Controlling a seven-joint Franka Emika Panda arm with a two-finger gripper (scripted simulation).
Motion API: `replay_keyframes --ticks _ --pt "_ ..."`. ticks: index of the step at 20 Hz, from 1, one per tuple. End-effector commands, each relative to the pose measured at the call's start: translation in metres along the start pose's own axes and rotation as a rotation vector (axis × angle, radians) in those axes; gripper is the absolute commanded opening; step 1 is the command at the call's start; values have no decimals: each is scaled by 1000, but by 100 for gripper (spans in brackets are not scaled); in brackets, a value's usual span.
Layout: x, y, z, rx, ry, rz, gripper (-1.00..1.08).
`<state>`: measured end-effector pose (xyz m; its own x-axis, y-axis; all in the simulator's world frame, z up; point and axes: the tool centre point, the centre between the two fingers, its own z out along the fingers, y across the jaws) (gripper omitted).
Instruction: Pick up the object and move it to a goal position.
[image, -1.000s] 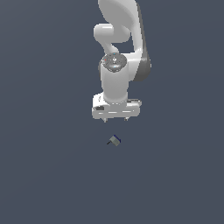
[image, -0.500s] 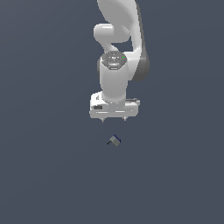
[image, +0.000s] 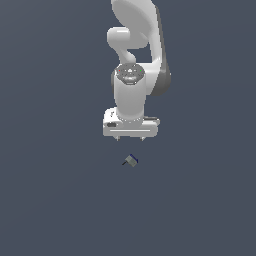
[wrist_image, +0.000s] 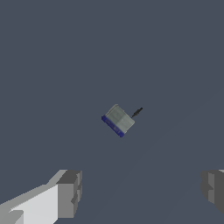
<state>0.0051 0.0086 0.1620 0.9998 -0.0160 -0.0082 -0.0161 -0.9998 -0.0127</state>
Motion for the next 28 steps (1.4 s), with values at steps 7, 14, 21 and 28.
replay_keyframes --ticks 7,14,21,28 --pt "11 0 21 4 0 174 100" --pt "22 0 46 3 1 370 100" --pt "32 0 71 -1 5 561 100" --pt "38 1 89 -6 9 696 100"
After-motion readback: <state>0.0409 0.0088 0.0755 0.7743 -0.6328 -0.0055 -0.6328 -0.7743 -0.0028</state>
